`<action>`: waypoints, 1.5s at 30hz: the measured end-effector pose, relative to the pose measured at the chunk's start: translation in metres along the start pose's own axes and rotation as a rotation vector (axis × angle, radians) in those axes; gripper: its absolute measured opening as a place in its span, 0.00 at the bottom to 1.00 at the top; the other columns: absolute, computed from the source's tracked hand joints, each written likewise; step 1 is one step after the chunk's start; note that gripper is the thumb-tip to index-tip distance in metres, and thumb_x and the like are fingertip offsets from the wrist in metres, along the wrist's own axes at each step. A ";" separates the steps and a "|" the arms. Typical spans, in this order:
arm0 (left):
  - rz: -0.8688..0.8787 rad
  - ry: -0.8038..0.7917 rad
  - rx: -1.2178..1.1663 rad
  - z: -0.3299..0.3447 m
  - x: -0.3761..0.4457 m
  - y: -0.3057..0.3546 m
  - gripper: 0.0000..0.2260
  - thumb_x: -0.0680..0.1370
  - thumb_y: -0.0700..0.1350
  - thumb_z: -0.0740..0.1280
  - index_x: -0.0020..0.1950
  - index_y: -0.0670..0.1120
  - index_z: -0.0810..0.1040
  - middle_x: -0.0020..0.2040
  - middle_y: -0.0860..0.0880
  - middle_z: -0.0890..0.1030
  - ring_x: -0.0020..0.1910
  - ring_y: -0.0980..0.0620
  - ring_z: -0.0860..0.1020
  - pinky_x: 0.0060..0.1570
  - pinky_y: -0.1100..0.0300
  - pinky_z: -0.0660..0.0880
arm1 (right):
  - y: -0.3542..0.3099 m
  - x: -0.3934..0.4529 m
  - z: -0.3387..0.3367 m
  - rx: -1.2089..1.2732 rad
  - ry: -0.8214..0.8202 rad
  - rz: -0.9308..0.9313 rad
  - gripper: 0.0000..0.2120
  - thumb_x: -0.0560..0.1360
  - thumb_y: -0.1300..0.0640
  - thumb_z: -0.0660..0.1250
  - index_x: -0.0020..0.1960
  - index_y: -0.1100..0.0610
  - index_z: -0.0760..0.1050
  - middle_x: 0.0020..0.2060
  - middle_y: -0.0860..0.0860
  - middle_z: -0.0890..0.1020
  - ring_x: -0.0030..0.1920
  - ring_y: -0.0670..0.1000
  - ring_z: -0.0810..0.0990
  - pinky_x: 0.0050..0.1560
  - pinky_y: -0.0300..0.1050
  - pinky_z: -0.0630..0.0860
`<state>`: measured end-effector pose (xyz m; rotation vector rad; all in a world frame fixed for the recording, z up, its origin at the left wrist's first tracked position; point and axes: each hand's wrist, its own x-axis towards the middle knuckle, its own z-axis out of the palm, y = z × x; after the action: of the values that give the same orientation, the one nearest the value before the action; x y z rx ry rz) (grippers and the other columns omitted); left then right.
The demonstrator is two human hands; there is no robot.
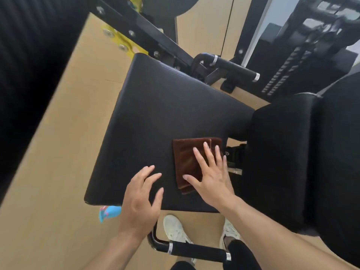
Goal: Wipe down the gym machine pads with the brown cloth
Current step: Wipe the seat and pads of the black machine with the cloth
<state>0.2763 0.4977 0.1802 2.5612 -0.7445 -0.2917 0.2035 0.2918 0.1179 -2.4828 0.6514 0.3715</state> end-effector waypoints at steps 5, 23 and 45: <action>0.054 0.153 0.170 -0.022 0.025 -0.045 0.21 0.79 0.49 0.64 0.70 0.43 0.74 0.74 0.45 0.72 0.77 0.46 0.65 0.77 0.46 0.61 | -0.009 0.016 0.031 0.153 0.228 0.012 0.42 0.75 0.30 0.63 0.82 0.43 0.50 0.83 0.49 0.48 0.83 0.53 0.38 0.82 0.60 0.43; -0.755 0.514 -0.160 -0.021 0.039 -0.114 0.30 0.77 0.61 0.43 0.69 0.50 0.74 0.66 0.51 0.79 0.65 0.47 0.75 0.62 0.59 0.64 | -0.097 0.146 -0.024 0.025 0.274 -0.282 0.34 0.79 0.32 0.52 0.82 0.41 0.55 0.83 0.49 0.54 0.83 0.57 0.44 0.81 0.63 0.42; -0.705 0.438 -0.584 -0.022 0.037 -0.135 0.30 0.72 0.70 0.48 0.65 0.59 0.74 0.69 0.49 0.78 0.69 0.46 0.75 0.73 0.44 0.65 | -0.137 -0.003 0.063 -0.064 0.122 -0.717 0.33 0.78 0.36 0.57 0.82 0.41 0.55 0.83 0.46 0.54 0.83 0.54 0.44 0.81 0.59 0.41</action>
<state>0.3752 0.5866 0.1320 2.1046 0.3776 -0.1218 0.2644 0.4299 0.1268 -2.6096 -0.2309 -0.0367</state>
